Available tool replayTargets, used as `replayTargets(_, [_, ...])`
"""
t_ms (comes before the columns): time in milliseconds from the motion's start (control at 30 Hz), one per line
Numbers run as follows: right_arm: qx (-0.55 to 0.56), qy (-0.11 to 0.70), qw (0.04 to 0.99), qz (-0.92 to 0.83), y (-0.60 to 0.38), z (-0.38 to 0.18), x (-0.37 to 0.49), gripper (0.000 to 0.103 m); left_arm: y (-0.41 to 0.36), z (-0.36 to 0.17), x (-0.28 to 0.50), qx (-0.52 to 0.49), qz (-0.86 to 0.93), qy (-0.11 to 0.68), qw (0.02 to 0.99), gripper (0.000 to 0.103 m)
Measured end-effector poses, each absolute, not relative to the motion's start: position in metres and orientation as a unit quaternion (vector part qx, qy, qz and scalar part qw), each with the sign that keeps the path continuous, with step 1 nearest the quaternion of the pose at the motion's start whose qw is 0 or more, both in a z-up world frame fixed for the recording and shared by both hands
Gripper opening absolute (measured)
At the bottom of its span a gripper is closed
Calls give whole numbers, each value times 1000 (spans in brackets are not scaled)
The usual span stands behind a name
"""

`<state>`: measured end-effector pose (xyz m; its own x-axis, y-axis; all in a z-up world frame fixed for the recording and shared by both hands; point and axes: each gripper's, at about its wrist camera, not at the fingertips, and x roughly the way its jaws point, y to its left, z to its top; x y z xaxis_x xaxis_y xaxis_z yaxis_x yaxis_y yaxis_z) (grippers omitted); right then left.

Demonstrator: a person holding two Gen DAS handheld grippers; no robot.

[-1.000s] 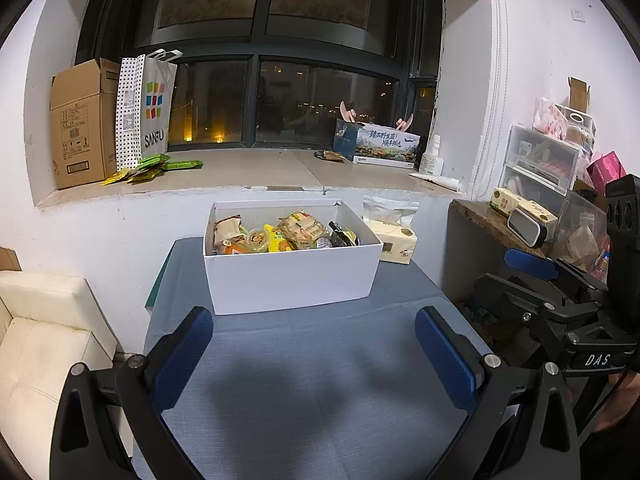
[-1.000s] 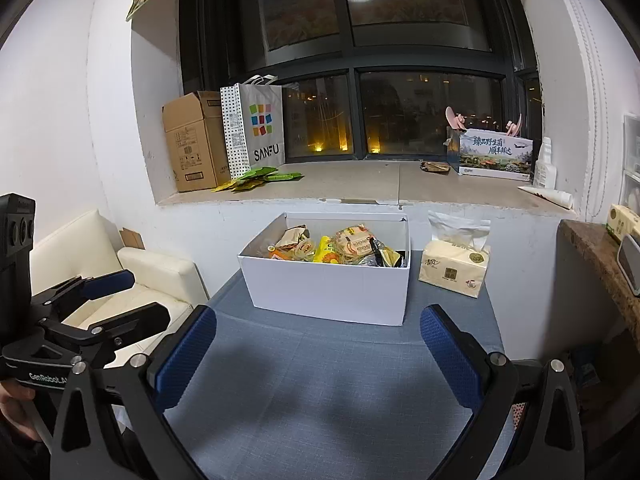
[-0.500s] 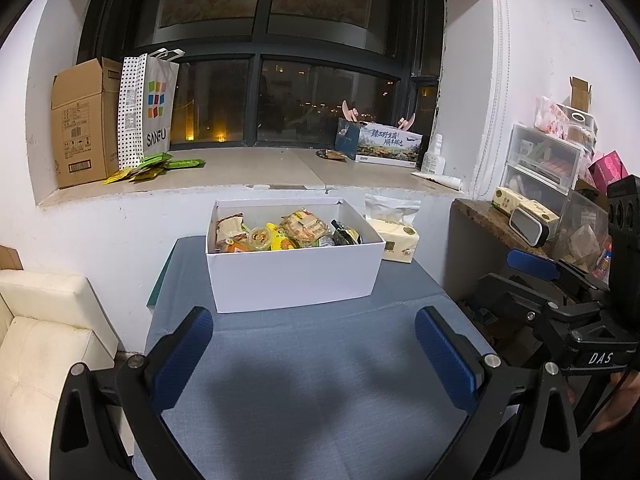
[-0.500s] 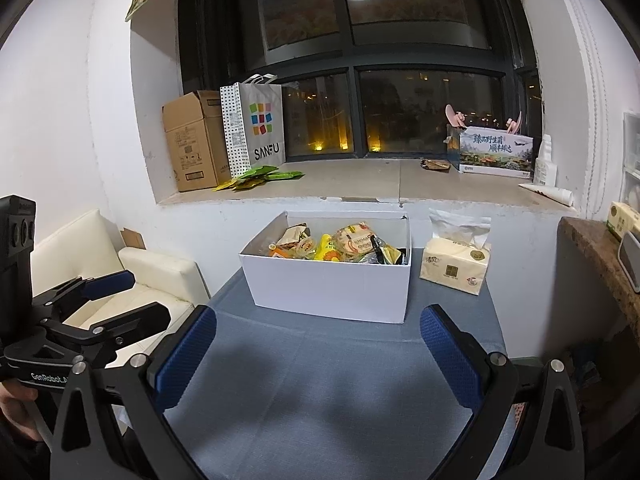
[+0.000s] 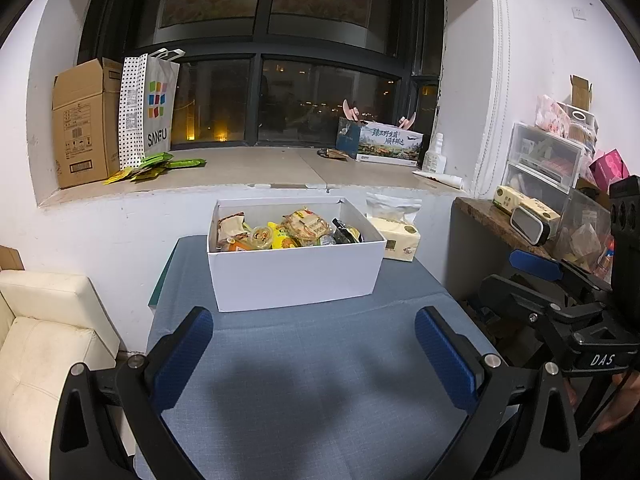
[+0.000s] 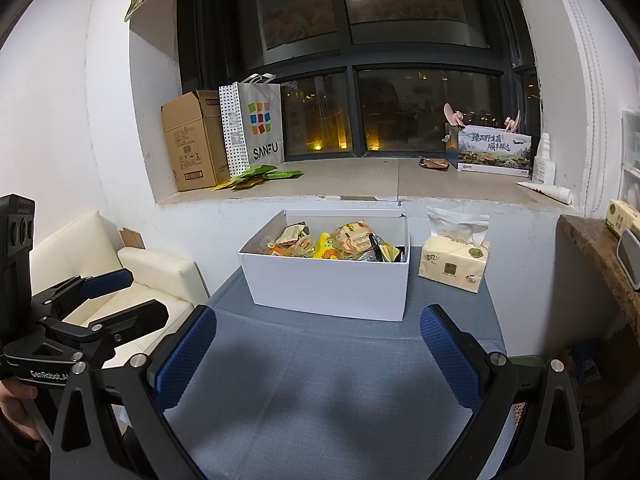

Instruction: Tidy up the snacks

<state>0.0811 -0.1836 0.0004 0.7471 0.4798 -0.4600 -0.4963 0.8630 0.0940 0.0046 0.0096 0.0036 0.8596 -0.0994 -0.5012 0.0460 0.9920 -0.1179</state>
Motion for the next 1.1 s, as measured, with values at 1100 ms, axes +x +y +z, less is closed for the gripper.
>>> replayTargets(1100, [-19, 244, 934, 262, -180, -3, 79, 103, 8, 1, 5, -46, -38, 265, 962, 103])
